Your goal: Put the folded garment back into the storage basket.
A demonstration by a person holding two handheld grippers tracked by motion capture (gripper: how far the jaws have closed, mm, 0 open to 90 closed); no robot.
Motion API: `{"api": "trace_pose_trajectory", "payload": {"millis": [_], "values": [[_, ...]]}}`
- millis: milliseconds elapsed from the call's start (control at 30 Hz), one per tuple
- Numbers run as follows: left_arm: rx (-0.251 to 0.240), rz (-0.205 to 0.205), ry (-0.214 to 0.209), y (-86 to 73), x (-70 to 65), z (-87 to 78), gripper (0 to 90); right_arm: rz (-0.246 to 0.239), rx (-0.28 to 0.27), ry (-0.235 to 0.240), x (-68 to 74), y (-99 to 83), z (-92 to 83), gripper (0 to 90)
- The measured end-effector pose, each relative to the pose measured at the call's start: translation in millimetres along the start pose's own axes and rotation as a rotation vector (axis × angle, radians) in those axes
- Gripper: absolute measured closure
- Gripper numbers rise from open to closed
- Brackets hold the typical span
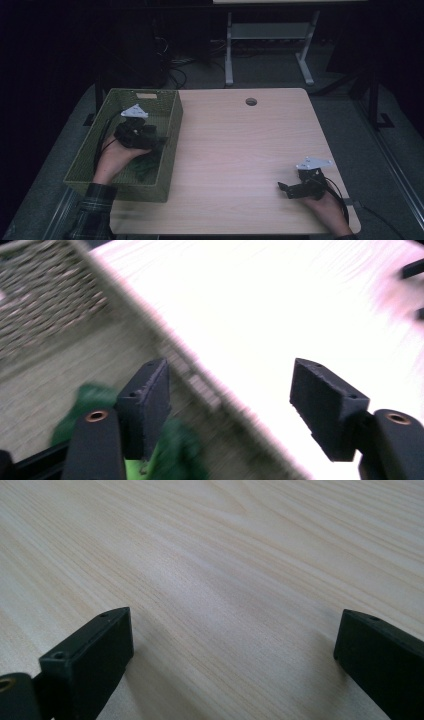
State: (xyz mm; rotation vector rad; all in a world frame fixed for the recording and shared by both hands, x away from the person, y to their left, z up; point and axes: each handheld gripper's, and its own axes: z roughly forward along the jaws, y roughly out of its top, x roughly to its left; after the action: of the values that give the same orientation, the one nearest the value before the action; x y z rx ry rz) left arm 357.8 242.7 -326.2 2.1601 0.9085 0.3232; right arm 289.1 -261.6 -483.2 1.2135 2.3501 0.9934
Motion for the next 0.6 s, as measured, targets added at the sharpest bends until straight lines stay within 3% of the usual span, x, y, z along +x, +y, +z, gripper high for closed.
{"api": "trace_pose_trajectory", "payload": {"millis": [133, 200, 233, 367, 500, 600], "values": [[-0.035, 0.018, -0.043, 9.3, -24.5, 12.3, 23.7, 0.0, 0.0, 0.0, 0.0, 0.0, 0.1, 2.2], [-0.038, 0.023, -0.05, 10.4, -29.3, 15.3, 22.9, 0.0, 0.0, 0.0, 0.0, 0.0, 0.0, 2.2], [-0.038, 0.028, -0.06, 12.5, -39.6, 21.4, 20.8, 0.0, 0.0, 0.0, 0.0, 0.0, 0.0, 2.2], [-0.037, 0.045, -0.065, 14.8, -55.5, 30.6, 17.2, 0.001, 0.0, 0.0, 0.0, 0.0, 0.0, 2.2], [-0.034, 0.079, -0.066, 15.6, -82.5, 47.6, 14.9, 0.001, 0.0, 0.0, 0.0, 0.0, 0.0, 2.2], [-0.031, 0.08, -0.072, 14.1, -90.5, 54.9, 14.3, 0.001, 0.0, 0.0, 0.1, 0.0, 0.0, 2.2]]}}
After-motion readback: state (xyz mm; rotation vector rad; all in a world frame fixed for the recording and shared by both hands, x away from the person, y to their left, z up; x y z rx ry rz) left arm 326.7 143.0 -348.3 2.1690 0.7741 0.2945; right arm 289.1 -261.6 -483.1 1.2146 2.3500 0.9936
